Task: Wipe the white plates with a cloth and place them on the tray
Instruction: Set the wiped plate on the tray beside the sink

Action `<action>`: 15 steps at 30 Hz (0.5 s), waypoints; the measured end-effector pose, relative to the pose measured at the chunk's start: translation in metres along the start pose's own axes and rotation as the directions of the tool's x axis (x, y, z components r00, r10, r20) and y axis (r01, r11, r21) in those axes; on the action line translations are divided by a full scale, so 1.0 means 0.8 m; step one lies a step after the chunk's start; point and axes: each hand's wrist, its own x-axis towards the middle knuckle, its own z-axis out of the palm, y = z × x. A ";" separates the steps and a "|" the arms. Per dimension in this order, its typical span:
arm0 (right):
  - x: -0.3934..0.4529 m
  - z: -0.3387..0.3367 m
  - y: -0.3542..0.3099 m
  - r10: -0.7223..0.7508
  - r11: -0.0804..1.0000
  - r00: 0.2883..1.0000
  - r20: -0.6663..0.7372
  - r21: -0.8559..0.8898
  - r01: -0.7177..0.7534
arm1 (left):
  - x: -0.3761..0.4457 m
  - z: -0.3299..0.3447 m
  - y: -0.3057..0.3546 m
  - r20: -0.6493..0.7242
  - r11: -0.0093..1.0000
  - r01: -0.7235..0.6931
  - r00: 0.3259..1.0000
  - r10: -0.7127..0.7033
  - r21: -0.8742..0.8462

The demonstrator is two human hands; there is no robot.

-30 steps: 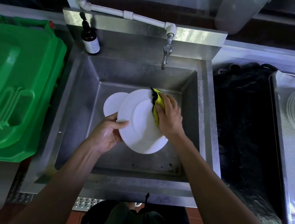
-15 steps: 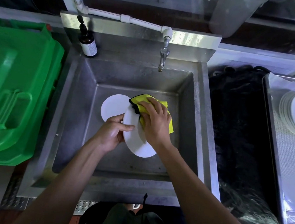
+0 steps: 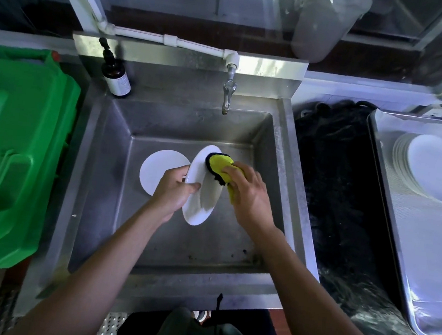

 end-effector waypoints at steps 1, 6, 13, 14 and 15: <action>-0.001 -0.007 0.005 0.003 0.999 1.000 0.010 -0.037 -0.003 | 0.002 0.003 0.005 -0.002 0.998 -0.017 1.000 0.017 0.066; -0.007 -0.049 0.036 0.053 0.993 0.998 0.022 -0.106 -0.050 | 0.013 0.023 0.040 0.152 0.918 -0.187 0.978 0.141 0.349; -0.034 -0.120 0.096 0.166 0.982 0.968 -0.186 -0.062 -0.180 | 0.030 0.098 0.102 0.272 0.773 -0.417 0.907 0.321 0.478; -0.039 -0.130 0.107 0.177 0.980 0.959 -0.221 -0.049 -0.193 | 0.031 0.112 0.113 0.295 0.727 -0.455 0.890 0.349 0.515; -0.044 -0.139 0.118 0.187 0.978 0.948 -0.256 -0.037 -0.203 | 0.031 0.126 0.123 0.320 0.679 -0.490 0.872 0.371 0.547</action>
